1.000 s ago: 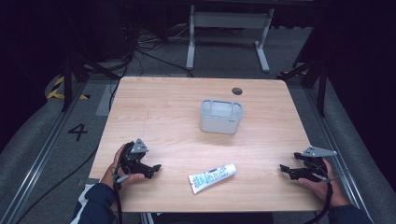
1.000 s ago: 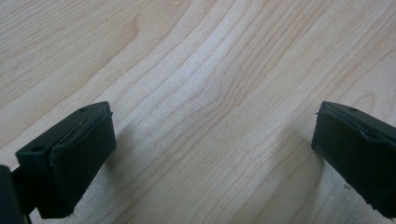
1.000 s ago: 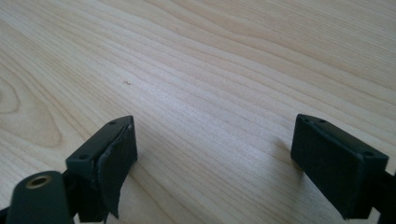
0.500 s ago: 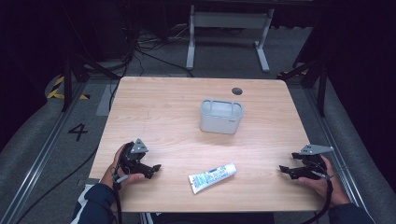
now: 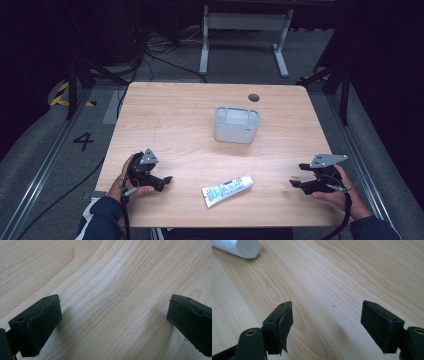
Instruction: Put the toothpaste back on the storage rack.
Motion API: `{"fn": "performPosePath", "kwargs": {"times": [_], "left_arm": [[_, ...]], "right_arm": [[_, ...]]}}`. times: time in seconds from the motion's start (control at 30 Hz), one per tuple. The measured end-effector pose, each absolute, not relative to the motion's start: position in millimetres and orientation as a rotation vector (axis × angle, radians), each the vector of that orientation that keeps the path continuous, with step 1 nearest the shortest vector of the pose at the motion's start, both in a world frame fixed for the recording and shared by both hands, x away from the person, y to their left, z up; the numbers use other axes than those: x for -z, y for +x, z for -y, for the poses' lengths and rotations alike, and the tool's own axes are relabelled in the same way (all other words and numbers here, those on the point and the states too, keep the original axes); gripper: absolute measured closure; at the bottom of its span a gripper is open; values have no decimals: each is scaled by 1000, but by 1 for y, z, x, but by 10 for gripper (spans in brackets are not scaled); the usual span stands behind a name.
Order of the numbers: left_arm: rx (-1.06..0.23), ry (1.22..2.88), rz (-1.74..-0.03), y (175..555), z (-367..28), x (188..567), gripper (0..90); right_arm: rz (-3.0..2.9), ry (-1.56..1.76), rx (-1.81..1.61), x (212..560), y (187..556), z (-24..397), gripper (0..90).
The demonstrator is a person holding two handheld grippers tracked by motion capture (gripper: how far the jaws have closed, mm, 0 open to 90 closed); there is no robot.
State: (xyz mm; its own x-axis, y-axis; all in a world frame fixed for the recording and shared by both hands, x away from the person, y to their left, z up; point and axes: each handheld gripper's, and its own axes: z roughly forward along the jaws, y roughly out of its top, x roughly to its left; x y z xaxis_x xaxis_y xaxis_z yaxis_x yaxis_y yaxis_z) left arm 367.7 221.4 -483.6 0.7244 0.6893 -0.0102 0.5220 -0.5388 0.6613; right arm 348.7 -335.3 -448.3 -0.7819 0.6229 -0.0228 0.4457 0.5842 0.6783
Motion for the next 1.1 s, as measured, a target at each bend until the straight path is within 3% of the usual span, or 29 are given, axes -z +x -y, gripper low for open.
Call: {"fn": "performPosePath", "kwargs": {"times": [0.67,1.1], "left_arm": [[-333,2267,-916,367,-221,484,2],[-338,2266,-919,367,-221,484,2]], "right_arm": [[-2711,536,-1026,419,348,269,259],[-2819,330,-981,419,352,211,263]]}}
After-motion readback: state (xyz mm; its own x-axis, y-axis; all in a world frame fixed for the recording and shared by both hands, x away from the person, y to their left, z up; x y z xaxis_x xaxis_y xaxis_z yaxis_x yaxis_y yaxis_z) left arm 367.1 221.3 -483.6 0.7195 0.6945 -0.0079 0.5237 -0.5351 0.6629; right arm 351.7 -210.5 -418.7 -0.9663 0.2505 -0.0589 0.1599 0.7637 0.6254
